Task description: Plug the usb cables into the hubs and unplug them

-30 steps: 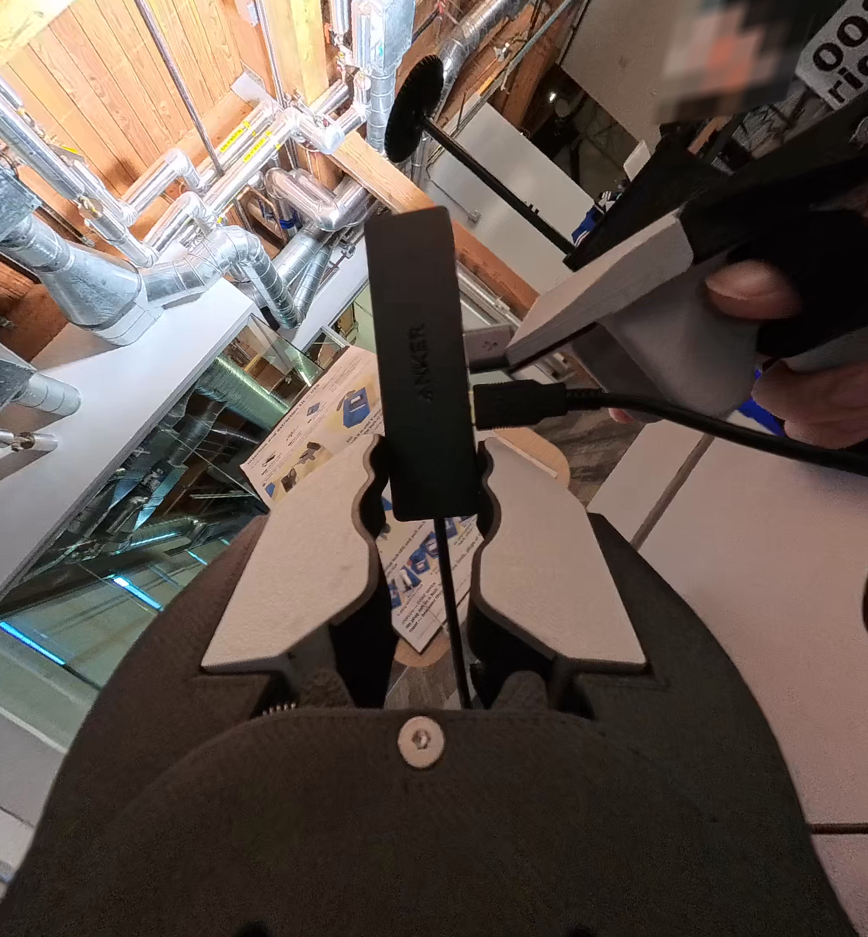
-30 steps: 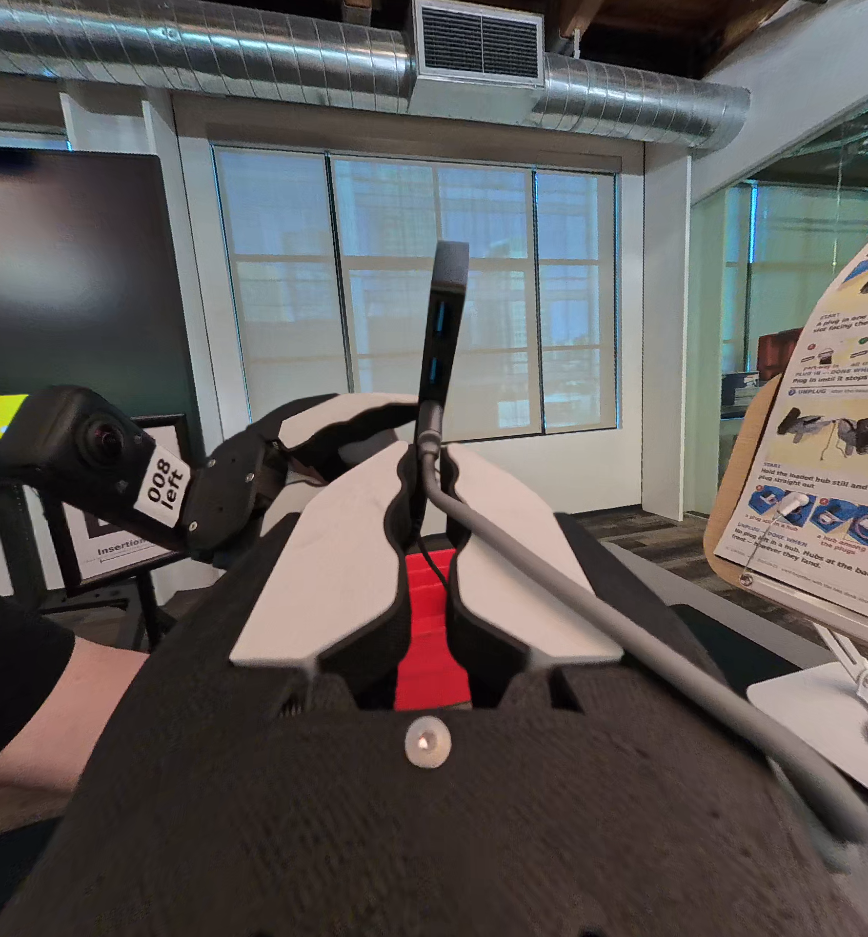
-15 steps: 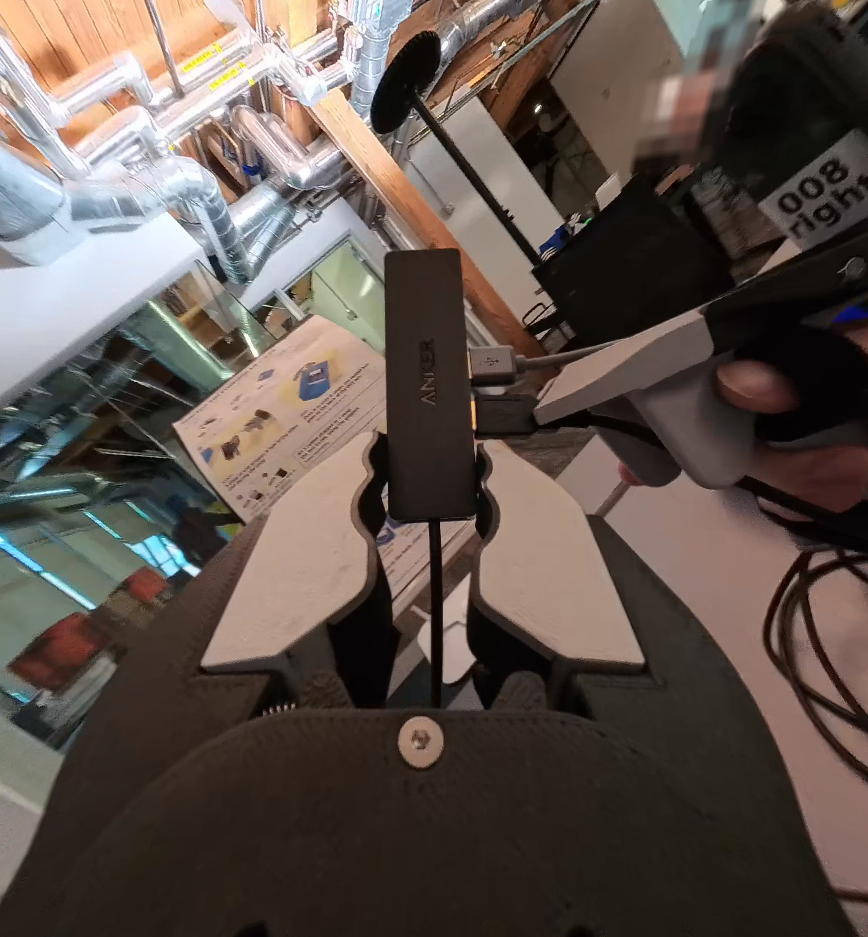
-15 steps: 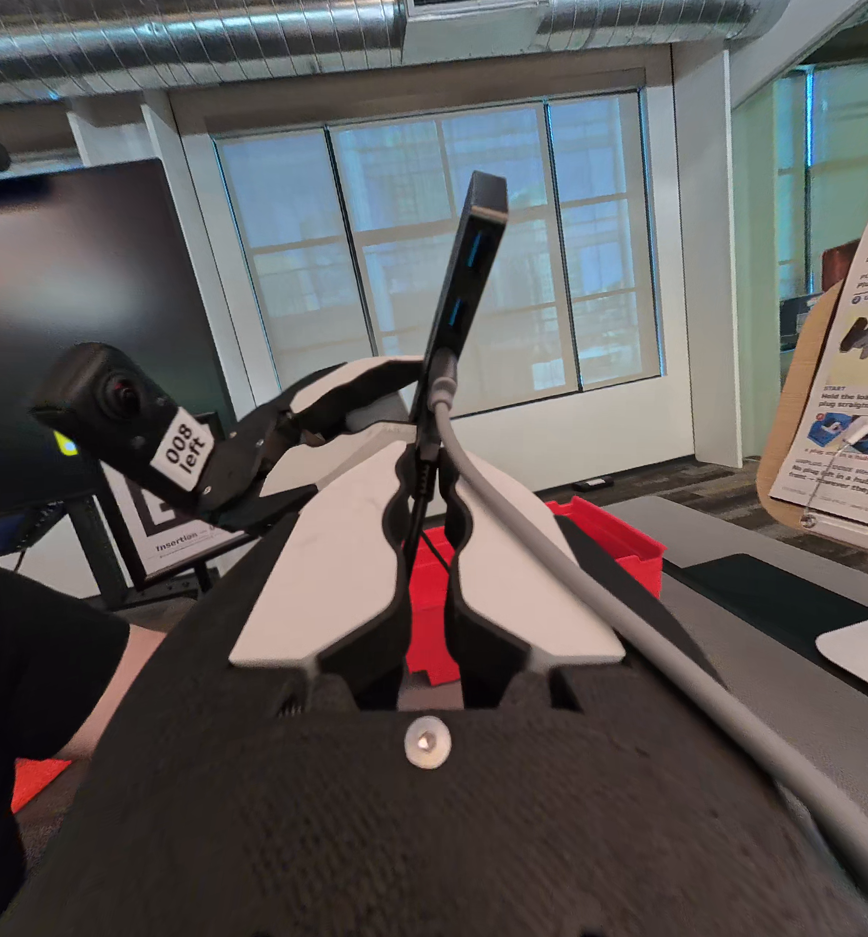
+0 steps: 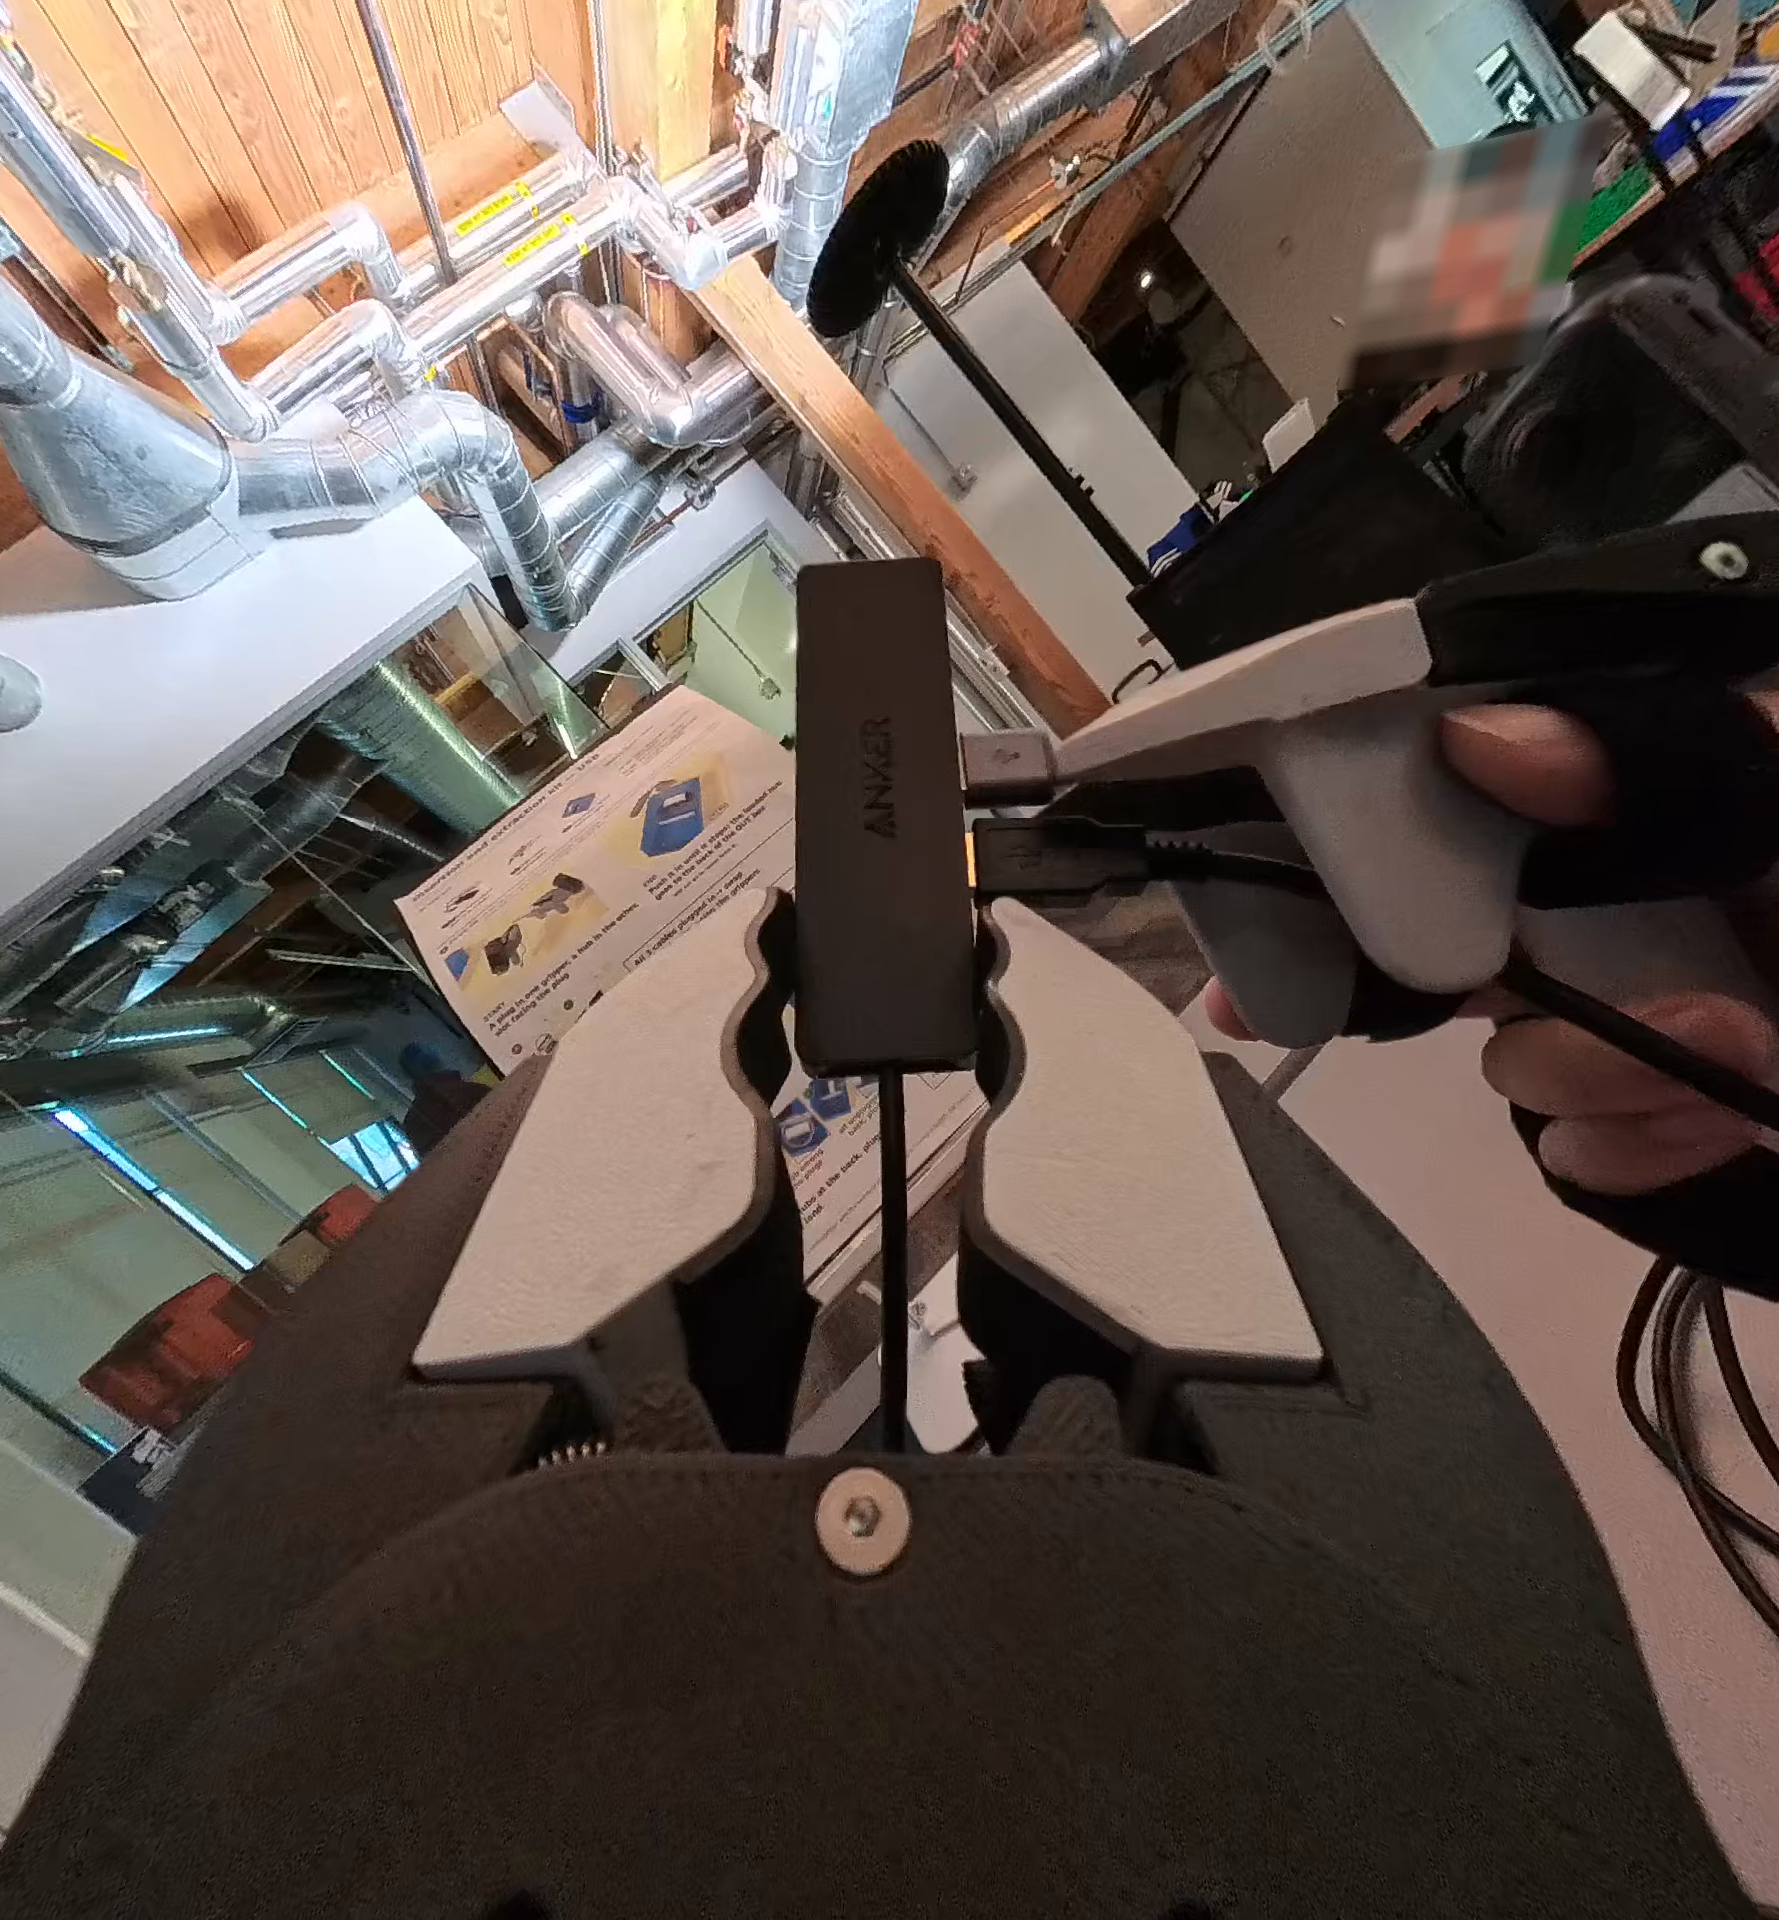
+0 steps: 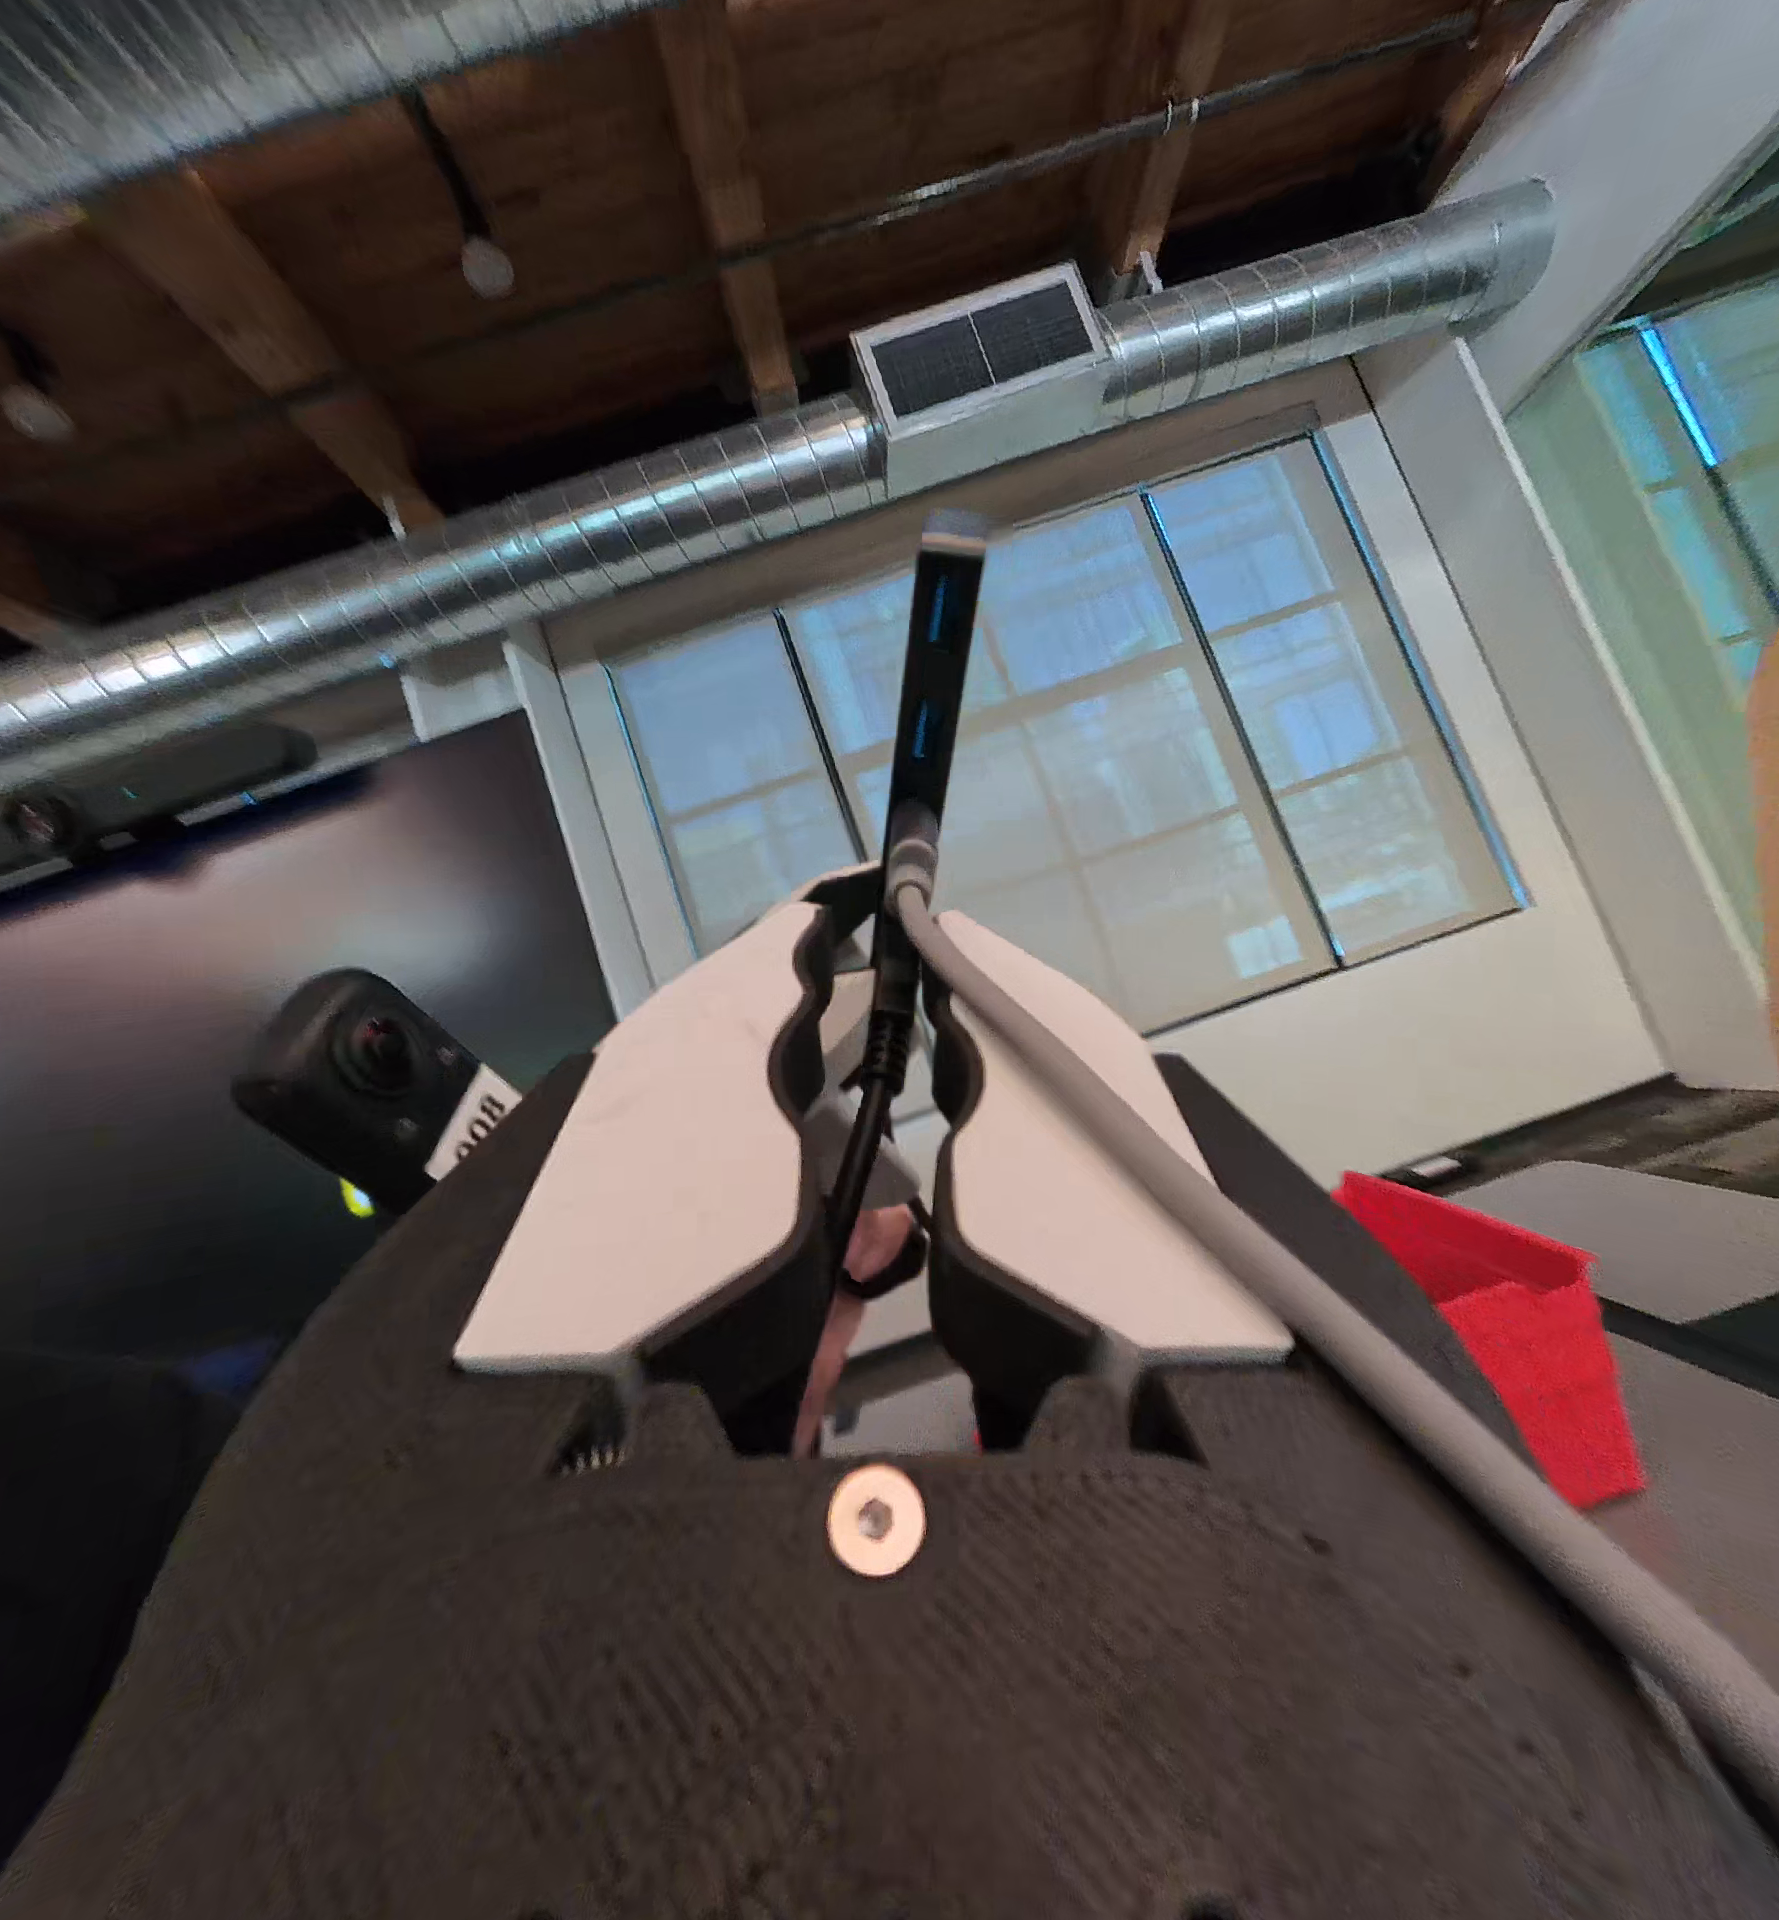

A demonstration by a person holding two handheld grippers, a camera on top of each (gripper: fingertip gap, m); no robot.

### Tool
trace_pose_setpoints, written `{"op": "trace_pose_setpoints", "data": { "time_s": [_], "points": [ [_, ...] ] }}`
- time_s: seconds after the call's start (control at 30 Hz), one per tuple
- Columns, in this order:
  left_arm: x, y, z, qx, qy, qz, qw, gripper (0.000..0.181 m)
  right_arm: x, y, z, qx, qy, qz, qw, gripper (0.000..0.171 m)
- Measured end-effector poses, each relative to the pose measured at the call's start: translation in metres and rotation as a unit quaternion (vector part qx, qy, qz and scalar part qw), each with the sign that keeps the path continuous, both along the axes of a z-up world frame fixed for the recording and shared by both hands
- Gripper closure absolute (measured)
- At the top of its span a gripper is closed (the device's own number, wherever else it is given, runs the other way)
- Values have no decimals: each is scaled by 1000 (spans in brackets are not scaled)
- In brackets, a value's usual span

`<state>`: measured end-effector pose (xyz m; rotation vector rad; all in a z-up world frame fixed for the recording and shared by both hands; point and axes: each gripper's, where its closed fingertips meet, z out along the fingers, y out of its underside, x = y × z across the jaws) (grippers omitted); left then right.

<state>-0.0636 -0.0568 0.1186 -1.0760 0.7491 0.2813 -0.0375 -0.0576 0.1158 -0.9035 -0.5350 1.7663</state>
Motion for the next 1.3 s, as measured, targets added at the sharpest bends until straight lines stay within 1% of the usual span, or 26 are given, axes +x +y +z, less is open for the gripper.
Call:
{"op": "trace_pose_setpoints", "data": {
  "time_s": [0.07,0.13,0.2,0.33,0.4,0.5,0.6,0.7,0.73,0.77,0.8,0.87,0.93,1.0,1.03,1.07,1.1,1.13,1.2,1.3],
  "points": [
    [3,-1,-1,11,7,2,1000,149,4,4,1,-26,27,10,999,157],
    [7,-1,-4,26,25,14,999,149,8,9,0,-49,48,12,998,163],
    [8,1,-6,34,34,27,999,149,9,12,-2,-57,51,11,997,163],
    [11,1,-9,2,19,-8,1000,149,11,13,-4,-57,52,25,997,162],
    [9,3,-12,-3,33,4,999,149,9,14,-7,-62,44,27,997,162],
    [9,8,-16,-3,41,27,999,148,8,18,-9,-59,26,0,998,161],
    [8,10,-16,-9,35,24,999,148,9,20,-8,-61,25,-10,998,162],
    [-2,15,-14,-13,40,25,999,148,0,22,-12,-47,-13,-24,999,162],
    [-9,17,-10,-17,27,28,999,149,-7,19,-16,-37,-45,-17,998,160],
    [-18,19,-6,-24,12,29,999,149,-13,16,-18,-29,-69,-11,997,150],
    [-28,20,-1,-34,-13,24,999,149,-17,13,-19,-20,-88,-11,996,145],
    [-50,20,11,-60,-82,-4,995,149,-21,1,-14,26,-115,-15,993,143],
    [-68,18,21,-78,-141,-39,986,150,-16,-12,-3,102,-121,-54,986,144],
    [-84,18,27,-85,-183,-58,978,150,-4,-25,14,200,-108,-126,966,145],
    [-91,16,29,-82,-205,-71,973,181,3,-37,22,252,-90,-150,952,147],
    [-96,10,38,-61,-236,-107,964,181,9,-49,30,293,-70,-163,939,152],
    [-99,7,41,-73,-265,-139,951,181,15,-58,37,314,-57,-168,933,154],
    [-99,6,41,-99,-284,-171,938,181,20,-62,43,315,-56,-168,933,154],
    [-99,14,34,-147,-303,-194,921,181,25,-47,45,275,-87,-178,941,156],
    [-87,27,10,-240,-285,-202,906,181,19,-1,11,201,-199,-176,943,155]
  ]
}}
